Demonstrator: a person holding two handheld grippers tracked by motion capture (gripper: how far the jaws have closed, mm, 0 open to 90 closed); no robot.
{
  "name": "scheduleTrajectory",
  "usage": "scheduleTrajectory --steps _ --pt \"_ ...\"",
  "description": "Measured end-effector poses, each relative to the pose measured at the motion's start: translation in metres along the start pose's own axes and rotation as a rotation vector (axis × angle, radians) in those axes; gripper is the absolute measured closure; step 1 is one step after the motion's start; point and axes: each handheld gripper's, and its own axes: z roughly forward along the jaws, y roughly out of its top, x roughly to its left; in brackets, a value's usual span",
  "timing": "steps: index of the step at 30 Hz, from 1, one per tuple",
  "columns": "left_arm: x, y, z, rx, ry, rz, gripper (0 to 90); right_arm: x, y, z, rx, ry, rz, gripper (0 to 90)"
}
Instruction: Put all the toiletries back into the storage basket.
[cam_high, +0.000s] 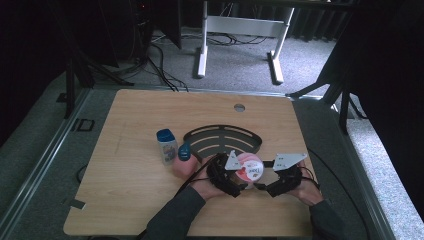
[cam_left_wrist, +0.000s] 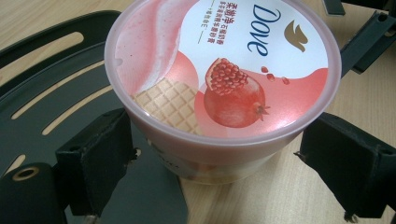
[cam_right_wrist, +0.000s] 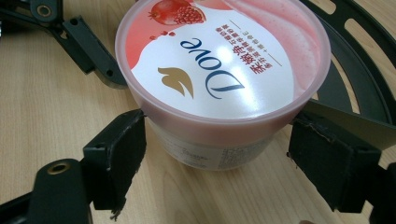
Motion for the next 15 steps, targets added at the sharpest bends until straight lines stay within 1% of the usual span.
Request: scheduleTrajectory --steps 6,9,15 --pt "0.001 0.003 0.002 0.004 0.008 -0.003 10.1 -0.0032 0.0004 -0.001 0.004 -0.004 0.001 19.1" --pt "0.0009 0.0048 0.0032 -0.001 0.013 -0.013 10.1 -0.0047 0.0002 -0.0018 0.001 -0.008 0.002 19.2" --pt "0.0028 0.0087 0.0041 0.008 0.02 -0.005 10.1 -0.0082 0.0009 -0.003 0.002 -0.012 0.003 19.1"
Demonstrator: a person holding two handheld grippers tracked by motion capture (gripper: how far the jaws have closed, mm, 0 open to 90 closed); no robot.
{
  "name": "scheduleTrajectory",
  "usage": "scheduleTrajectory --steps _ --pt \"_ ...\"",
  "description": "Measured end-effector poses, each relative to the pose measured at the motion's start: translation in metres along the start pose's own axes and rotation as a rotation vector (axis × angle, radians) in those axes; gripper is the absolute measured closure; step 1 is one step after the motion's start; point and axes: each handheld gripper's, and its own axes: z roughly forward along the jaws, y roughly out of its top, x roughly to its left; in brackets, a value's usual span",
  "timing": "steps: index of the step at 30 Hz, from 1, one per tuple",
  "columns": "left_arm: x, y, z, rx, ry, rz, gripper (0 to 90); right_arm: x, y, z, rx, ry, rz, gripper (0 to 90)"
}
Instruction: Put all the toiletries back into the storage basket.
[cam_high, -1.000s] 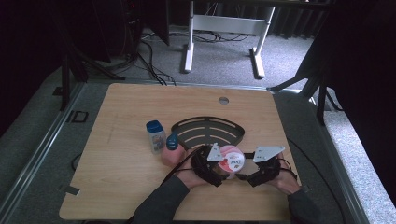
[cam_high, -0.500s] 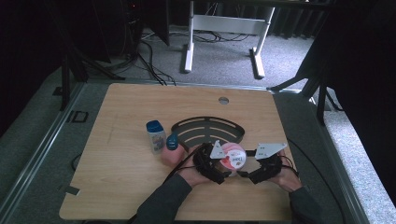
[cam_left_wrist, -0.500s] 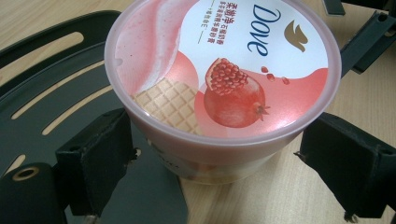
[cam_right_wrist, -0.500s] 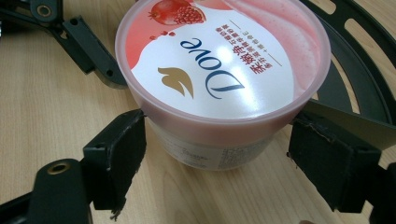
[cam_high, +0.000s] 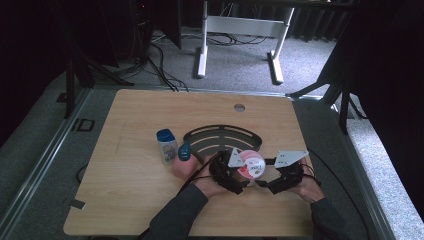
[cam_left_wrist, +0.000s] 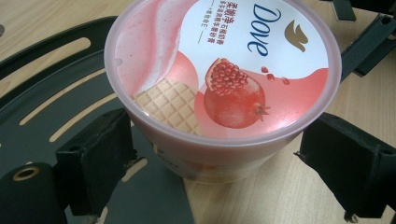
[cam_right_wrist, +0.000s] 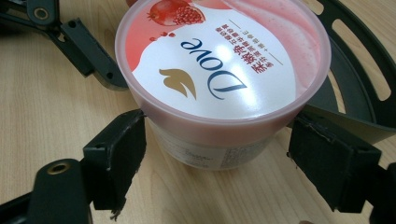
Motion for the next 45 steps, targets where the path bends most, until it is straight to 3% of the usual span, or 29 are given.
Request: scheduleTrajectory --steps 25,45 --pt "0.013 0.011 0.002 -0.001 0.038 -0.012 10.2 -0.018 0.009 0.002 -0.007 -0.006 0.002 19.1" --pt "0.023 0.019 0.007 -0.013 0.044 -0.021 10.2 -0.03 0.015 0.001 -0.001 -0.026 -0.002 19.1"
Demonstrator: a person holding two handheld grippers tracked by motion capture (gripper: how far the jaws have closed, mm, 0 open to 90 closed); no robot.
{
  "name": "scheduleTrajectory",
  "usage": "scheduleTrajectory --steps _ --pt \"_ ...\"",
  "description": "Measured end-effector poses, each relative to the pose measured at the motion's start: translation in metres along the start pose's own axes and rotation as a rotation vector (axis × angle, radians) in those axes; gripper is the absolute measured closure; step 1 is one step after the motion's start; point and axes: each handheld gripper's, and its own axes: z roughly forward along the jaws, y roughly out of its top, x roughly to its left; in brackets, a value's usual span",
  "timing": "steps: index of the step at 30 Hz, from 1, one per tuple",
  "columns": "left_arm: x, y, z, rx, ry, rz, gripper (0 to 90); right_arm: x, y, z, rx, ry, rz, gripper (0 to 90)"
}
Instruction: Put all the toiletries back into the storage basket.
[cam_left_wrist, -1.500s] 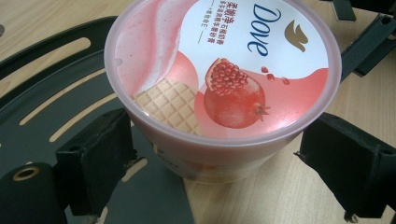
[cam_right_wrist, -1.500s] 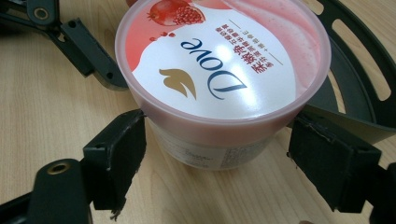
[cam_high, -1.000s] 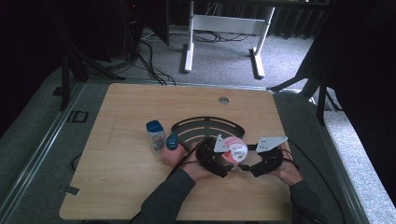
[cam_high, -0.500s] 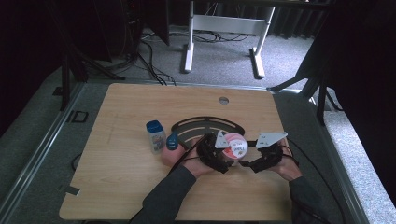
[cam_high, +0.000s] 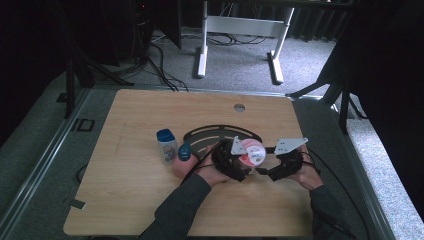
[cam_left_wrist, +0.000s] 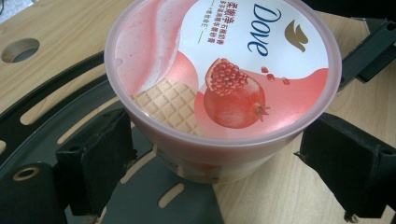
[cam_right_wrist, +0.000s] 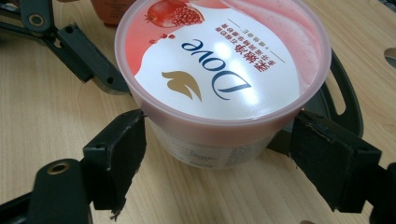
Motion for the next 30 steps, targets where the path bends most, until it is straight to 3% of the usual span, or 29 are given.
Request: scheduleTrajectory --steps 30 --pt "0.016 0.011 0.014 0.003 0.048 -0.029 10.2 -0.023 0.006 0.006 0.019 -0.034 0.011 19.2"
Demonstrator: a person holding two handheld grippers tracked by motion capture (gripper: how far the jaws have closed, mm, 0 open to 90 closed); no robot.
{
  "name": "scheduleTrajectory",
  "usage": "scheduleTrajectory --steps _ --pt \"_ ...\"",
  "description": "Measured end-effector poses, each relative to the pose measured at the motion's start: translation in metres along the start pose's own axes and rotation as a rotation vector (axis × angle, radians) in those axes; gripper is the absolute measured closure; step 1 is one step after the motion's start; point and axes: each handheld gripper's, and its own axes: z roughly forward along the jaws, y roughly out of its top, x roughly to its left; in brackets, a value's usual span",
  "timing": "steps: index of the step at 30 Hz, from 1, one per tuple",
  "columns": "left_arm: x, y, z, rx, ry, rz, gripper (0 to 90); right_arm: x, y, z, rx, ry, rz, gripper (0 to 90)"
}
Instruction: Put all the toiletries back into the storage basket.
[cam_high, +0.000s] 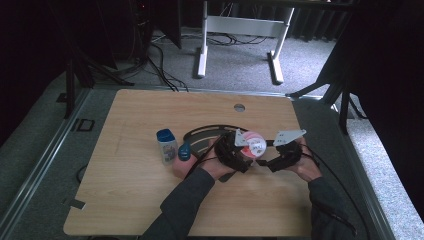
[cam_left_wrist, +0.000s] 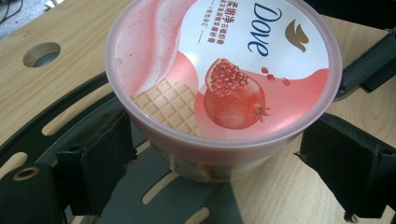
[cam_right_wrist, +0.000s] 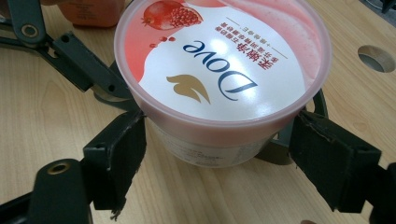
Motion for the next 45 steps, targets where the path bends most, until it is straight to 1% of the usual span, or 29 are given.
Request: scheduleTrajectory --steps 6,9,13,16,20,25,31,33,39,42,45 --pt "0.005 0.001 0.001 -0.004 0.013 -0.006 10.2 -0.005 0.004 0.003 -0.002 -0.003 -0.001 19.2" --pt "0.007 0.003 0.001 0.001 0.03 0.007 10.1 -0.008 0.005 0.005 -0.006 -0.003 0.003 19.2" --pt "0.01 0.004 0.003 -0.003 0.034 0.0 10.2 -0.011 0.006 0.008 -0.004 -0.005 0.006 19.2" --pt "0.011 0.003 0.005 -0.005 0.042 0.004 10.1 -0.014 0.007 0.009 0.0 -0.004 0.007 19.2" --pt "0.014 0.003 0.009 -0.003 0.047 -0.006 10.2 -0.018 0.007 0.013 0.01 -0.005 0.015 19.2" --pt "0.019 0.003 0.012 -0.008 0.046 -0.023 10.2 -0.022 0.008 0.016 0.009 -0.008 0.024 19.2" --pt "0.024 0.002 0.015 -0.014 0.063 -0.037 10.2 -0.026 0.011 0.021 0.014 -0.014 0.036 19.5" --pt "0.026 0.002 0.016 -0.012 0.064 -0.048 10.2 -0.028 0.011 0.023 0.014 -0.013 0.041 19.8" --pt "0.031 0.0 0.019 -0.01 0.074 -0.058 10.2 -0.031 0.014 0.029 0.02 -0.018 0.049 19.9" --pt "0.033 0.0 0.021 -0.002 0.075 -0.051 10.2 -0.033 0.014 0.031 0.028 -0.021 0.049 19.9" --pt "0.034 0.0 0.024 0.001 0.082 -0.055 10.2 -0.034 0.014 0.034 0.036 -0.022 0.056 19.9"
